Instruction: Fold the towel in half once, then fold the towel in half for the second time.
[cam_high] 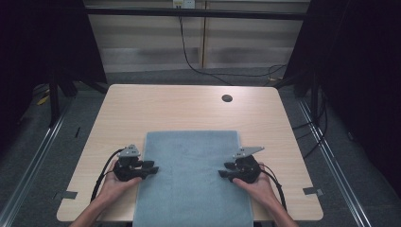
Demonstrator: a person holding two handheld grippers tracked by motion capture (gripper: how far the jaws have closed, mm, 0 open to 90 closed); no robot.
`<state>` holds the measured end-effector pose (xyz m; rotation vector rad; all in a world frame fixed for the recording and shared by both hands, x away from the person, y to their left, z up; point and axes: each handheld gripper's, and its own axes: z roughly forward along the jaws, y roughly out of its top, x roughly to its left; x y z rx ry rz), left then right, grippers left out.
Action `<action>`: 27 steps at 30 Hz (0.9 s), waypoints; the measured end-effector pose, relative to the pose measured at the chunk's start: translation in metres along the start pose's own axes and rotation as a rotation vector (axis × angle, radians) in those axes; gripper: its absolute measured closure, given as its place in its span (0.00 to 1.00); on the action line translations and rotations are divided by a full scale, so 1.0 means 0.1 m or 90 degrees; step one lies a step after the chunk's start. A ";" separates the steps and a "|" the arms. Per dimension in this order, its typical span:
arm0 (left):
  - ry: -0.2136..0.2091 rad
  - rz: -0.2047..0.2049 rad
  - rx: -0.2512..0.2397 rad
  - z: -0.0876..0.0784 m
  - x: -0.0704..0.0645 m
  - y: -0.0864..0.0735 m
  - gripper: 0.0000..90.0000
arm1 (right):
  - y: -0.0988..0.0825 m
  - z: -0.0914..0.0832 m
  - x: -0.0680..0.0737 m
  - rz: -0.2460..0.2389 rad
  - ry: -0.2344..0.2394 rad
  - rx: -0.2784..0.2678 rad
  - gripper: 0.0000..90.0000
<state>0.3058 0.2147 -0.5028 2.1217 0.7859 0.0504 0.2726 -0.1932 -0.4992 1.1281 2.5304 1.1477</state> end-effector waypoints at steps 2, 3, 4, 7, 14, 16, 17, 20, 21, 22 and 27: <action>-0.009 -0.002 0.002 -0.06 -0.07 -0.03 0.69 | -0.03 -0.05 0.08 -0.004 0.010 0.015 0.62; -0.017 0.000 0.003 -0.07 -0.08 -0.03 0.67 | -0.03 -0.09 0.12 -0.015 0.009 0.017 0.61; -0.022 0.006 0.000 -0.09 -0.08 -0.02 0.67 | -0.04 -0.11 0.13 -0.018 0.007 0.014 0.60; -0.010 -0.009 -0.026 -0.12 0.03 0.09 0.64 | 0.03 -0.17 0.01 -0.011 -0.004 -0.015 0.57; 0.045 -0.070 -0.060 -0.03 0.51 0.41 0.56 | 0.40 -0.18 -0.60 0.044 -0.067 -0.074 0.51; 0.054 -0.113 -0.057 0.01 0.68 0.46 0.53 | 0.48 -0.13 -0.77 0.062 -0.076 -0.083 0.49; 0.069 -0.116 -0.065 0.02 0.75 0.47 0.52 | 0.51 -0.09 -0.83 0.072 -0.083 -0.086 0.49; 0.084 -0.125 -0.071 0.03 0.87 0.52 0.52 | 0.59 0.01 -0.99 0.074 -0.099 -0.077 0.49; 0.092 -0.123 -0.067 0.04 0.90 0.54 0.51 | 0.61 0.04 -1.03 0.073 -0.094 -0.074 0.49; 0.095 -0.130 -0.067 0.07 0.92 0.55 0.50 | 0.62 0.08 -1.07 0.081 -0.092 -0.073 0.49; 0.106 -0.129 -0.060 0.18 1.02 0.57 0.41 | 0.65 0.20 -1.15 0.074 -0.102 -0.050 0.48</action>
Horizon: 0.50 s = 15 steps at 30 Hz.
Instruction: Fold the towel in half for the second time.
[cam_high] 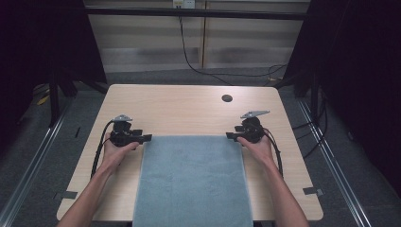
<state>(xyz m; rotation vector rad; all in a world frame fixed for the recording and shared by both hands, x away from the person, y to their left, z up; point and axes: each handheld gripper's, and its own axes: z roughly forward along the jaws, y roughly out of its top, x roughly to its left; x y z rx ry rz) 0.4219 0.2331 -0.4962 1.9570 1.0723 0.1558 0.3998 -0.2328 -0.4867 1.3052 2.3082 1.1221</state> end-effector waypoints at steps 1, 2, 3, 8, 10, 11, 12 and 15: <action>-0.007 0.000 0.000 0.01 0.00 -0.01 0.41 | -0.01 0.01 -0.01 0.007 0.005 0.003 0.48; -0.011 0.002 0.001 0.04 -0.03 -0.02 0.40 | -0.03 0.03 -0.01 0.006 0.009 0.010 0.48; -0.021 0.014 0.013 0.06 -0.05 -0.03 0.40 | -0.04 0.03 -0.01 0.003 0.014 0.014 0.48; -0.007 0.044 0.022 0.19 -0.16 -0.07 0.39 | -0.15 0.00 0.03 -0.006 0.023 0.035 0.53; 0.002 0.060 0.023 0.20 -0.19 -0.07 0.43 | -0.17 0.00 0.04 -0.011 0.013 0.042 0.64; -0.013 0.071 0.029 0.20 -0.19 -0.08 0.58 | -0.18 0.00 0.05 -0.010 0.014 0.038 0.74; -0.026 0.073 0.032 0.20 -0.20 -0.08 0.68 | -0.18 0.00 0.05 -0.011 0.018 0.034 0.80; -0.031 0.086 0.030 0.18 -0.24 -0.08 0.86 | -0.16 0.00 0.06 -0.006 0.028 0.026 0.93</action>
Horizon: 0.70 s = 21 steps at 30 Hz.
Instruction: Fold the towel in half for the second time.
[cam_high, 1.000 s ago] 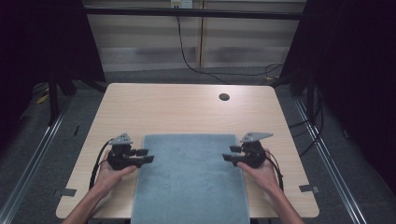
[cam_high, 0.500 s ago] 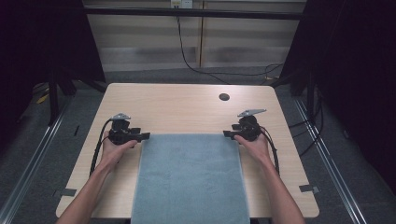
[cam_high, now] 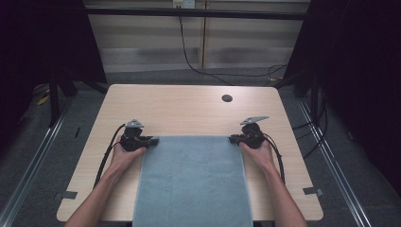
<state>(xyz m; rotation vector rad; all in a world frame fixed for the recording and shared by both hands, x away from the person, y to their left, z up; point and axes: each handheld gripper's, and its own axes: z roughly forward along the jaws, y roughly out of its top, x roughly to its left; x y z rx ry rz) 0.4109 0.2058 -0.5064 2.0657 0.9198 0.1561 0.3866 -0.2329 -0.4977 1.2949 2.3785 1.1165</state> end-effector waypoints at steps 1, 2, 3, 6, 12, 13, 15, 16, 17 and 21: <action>-0.003 -0.007 -0.012 -0.02 -0.01 0.02 0.88 | 0.01 -0.01 0.00 0.002 0.003 0.000 0.94; -0.011 -0.015 -0.028 -0.06 0.01 0.05 0.88 | 0.02 -0.02 -0.01 0.001 0.001 -0.005 0.95; -0.019 -0.028 -0.047 -0.10 0.02 0.08 0.88 | 0.04 -0.05 -0.02 0.006 0.005 -0.014 0.95; -0.010 -0.015 -0.075 -0.21 0.01 0.24 0.89 | 0.13 -0.17 -0.06 0.024 0.010 -0.059 0.95; -0.005 -0.008 -0.126 -0.41 0.01 0.55 0.88 | 0.40 -0.38 -0.06 0.007 -0.011 -0.106 0.95; -0.002 -0.007 -0.128 -0.43 0.02 0.61 0.88 | 0.45 -0.41 -0.06 0.009 -0.015 -0.114 0.95; 0.005 -0.009 -0.145 -0.48 0.03 0.72 0.88 | 0.55 -0.47 -0.07 0.008 -0.021 -0.136 0.95; 0.005 -0.011 -0.153 -0.51 0.03 0.76 0.88 | 0.60 -0.50 -0.09 0.010 -0.026 -0.149 0.95; 0.012 -0.004 -0.161 -0.53 0.03 0.81 0.88 | 0.65 -0.53 -0.10 0.013 -0.026 -0.158 0.95; 0.010 0.006 -0.184 -0.64 0.00 0.90 0.88 | 0.79 -0.63 -0.08 -0.001 -0.030 -0.172 0.95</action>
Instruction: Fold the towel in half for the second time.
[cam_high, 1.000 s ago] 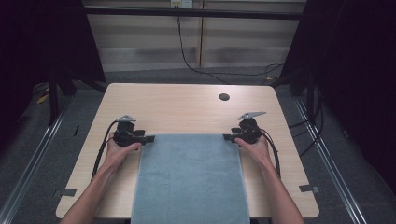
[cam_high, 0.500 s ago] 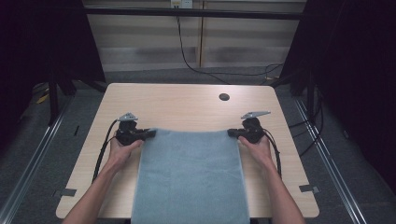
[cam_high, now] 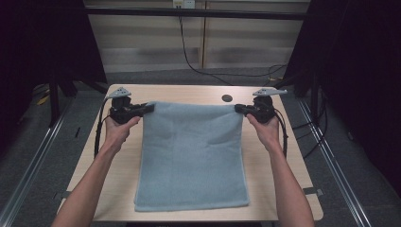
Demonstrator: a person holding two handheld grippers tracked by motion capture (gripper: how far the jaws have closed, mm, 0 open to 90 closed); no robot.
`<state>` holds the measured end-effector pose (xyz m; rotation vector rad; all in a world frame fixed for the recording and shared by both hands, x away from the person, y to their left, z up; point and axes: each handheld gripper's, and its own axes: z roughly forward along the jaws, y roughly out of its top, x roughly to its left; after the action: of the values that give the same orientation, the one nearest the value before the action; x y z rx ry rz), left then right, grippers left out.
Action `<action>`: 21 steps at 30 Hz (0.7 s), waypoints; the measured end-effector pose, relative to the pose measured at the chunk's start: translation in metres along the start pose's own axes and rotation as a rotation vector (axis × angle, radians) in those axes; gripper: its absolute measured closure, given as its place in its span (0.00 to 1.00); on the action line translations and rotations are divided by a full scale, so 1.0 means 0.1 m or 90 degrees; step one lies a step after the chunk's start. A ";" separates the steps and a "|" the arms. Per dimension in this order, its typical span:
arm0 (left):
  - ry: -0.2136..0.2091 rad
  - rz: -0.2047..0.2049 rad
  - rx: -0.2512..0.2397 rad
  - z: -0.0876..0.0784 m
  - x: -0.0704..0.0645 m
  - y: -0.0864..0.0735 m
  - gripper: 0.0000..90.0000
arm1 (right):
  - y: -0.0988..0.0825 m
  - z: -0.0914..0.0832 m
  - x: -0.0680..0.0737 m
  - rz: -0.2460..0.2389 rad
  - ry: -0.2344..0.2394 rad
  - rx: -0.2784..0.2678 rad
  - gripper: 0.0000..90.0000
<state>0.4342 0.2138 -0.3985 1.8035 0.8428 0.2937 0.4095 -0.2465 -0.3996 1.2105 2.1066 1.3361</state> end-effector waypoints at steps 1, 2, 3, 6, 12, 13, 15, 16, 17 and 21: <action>-0.003 0.001 -0.003 -0.03 -0.02 0.00 0.88 | 0.02 -0.03 0.01 -0.001 0.001 -0.008 0.95; -0.008 0.007 -0.005 -0.06 -0.04 -0.01 0.88 | 0.03 -0.06 0.02 0.000 0.007 -0.014 0.95; -0.009 0.011 -0.007 -0.10 -0.07 -0.03 0.88 | 0.03 -0.09 0.03 0.005 0.016 -0.017 0.95; -0.027 0.028 -0.021 -0.27 -0.16 -0.09 0.88 | 0.00 -0.24 0.12 -0.008 0.033 -0.027 0.95; -0.065 0.042 -0.039 -0.62 -0.44 -0.24 0.87 | -0.13 -0.63 0.37 -0.041 0.062 -0.040 0.95; -0.069 0.050 -0.038 -0.66 -0.48 -0.27 0.87 | -0.16 -0.69 0.42 -0.048 0.065 -0.042 0.95; -0.087 0.039 -0.031 -0.73 -0.54 -0.35 0.86 | -0.22 -0.78 0.50 -0.057 0.072 -0.038 0.95; -0.103 0.038 -0.025 -0.77 -0.57 -0.39 0.86 | -0.26 -0.82 0.53 -0.053 0.078 -0.039 0.95; -0.104 0.045 -0.017 -0.82 -0.60 -0.45 0.85 | -0.32 -0.86 0.56 -0.043 0.090 -0.040 0.95; -0.117 0.026 0.005 -0.91 -0.70 -0.74 0.86 | -0.63 -0.96 0.70 -0.028 0.120 -0.016 0.95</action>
<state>0.3026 0.2461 -0.4152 1.8247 0.6791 0.1474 0.2760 -0.2538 -0.3983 1.0590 2.2218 1.5049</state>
